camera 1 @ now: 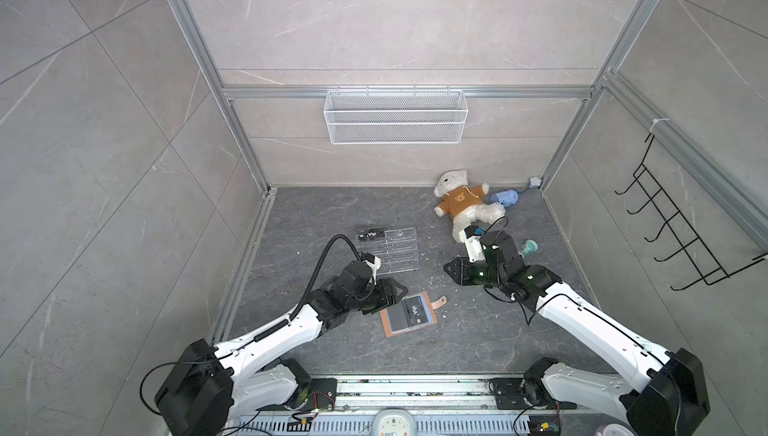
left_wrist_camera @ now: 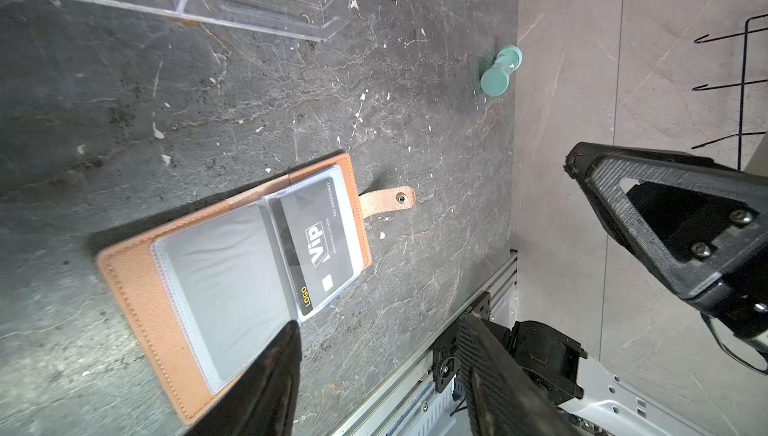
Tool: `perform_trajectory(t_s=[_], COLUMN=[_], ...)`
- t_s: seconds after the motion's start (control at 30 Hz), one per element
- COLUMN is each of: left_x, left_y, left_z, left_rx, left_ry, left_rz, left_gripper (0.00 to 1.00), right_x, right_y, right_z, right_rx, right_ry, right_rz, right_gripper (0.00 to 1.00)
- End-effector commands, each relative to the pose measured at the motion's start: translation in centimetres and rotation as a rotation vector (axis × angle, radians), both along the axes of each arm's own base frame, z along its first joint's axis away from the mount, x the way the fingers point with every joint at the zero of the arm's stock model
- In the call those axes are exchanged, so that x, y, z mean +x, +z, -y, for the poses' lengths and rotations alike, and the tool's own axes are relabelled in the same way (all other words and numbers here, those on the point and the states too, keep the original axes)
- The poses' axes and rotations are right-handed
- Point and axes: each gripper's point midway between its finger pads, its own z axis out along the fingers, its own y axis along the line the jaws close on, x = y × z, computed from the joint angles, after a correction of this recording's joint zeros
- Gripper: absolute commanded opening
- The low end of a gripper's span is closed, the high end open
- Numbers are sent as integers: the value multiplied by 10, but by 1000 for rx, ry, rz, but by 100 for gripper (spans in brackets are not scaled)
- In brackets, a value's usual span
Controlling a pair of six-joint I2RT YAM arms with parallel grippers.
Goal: Take the credit cards out of the card holder
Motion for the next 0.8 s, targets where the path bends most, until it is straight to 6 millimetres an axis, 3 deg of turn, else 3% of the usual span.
perform_trajectory(t_s=[0.0, 0.17, 0.47, 0.77], left_x=[-2, -9, -14, -10], left_y=[4, -14, -51, -67], left_z=[14, 20, 22, 21], left_rx=[-57, -55, -19, -34], left_ry=[-8, -9, 26, 84], left_rz=[-32, -102, -189, -191], left_gripper=[58, 55, 49, 41], right_x=[-5, -12, -25, -41], right_y=[-15, -38, -82, -112], right_z=[-12, -22, -30, -50], right_rx=[50, 85, 84, 53], right_ry=[44, 77, 108, 153], right_rz=[-64, -147, -281, -338], right_gripper=[8, 0, 0, 0])
